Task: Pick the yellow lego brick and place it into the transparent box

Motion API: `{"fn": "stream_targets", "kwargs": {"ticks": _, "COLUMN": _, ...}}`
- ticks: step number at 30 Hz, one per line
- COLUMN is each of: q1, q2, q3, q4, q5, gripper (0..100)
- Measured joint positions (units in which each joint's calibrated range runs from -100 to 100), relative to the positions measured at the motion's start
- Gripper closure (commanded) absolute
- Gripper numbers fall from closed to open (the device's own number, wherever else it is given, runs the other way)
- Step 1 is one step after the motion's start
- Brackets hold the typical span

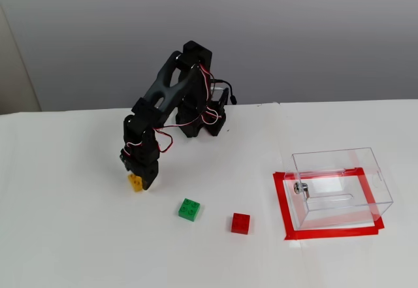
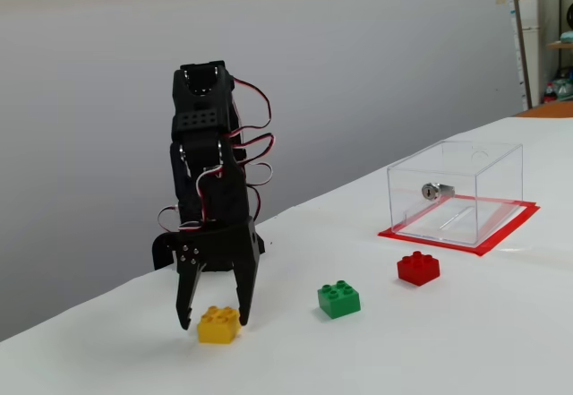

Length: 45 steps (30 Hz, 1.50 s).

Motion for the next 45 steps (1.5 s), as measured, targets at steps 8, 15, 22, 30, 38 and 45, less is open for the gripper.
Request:
{"fn": "stream_targets", "kwargs": {"ticks": 8, "q1": 0.0, "q2": 1.0, "q3": 0.0, "q4": 0.0, "q5": 0.2, "gripper": 81}}
{"fn": "stream_targets", "kwargs": {"ticks": 15, "q1": 0.0, "q2": 1.0, "q3": 0.0, "q4": 0.0, "q5": 0.2, "gripper": 97}}
{"fn": "stream_targets", "kwargs": {"ticks": 22, "q1": 0.0, "q2": 1.0, "q3": 0.0, "q4": 0.0, "q5": 0.2, "gripper": 97}}
{"fn": "stream_targets", "kwargs": {"ticks": 30, "q1": -7.2, "q2": -4.9, "q3": -4.1, "q4": 2.6, "q5": 0.2, "gripper": 96}}
{"fn": "stream_targets", "kwargs": {"ticks": 38, "q1": -25.9, "q2": -23.6, "q3": -10.8, "q4": 4.3, "q5": 0.2, "gripper": 97}}
{"fn": "stream_targets", "kwargs": {"ticks": 45, "q1": -53.5, "q2": -31.9, "q3": -14.8, "q4": 4.3, "q5": 0.0, "gripper": 97}}
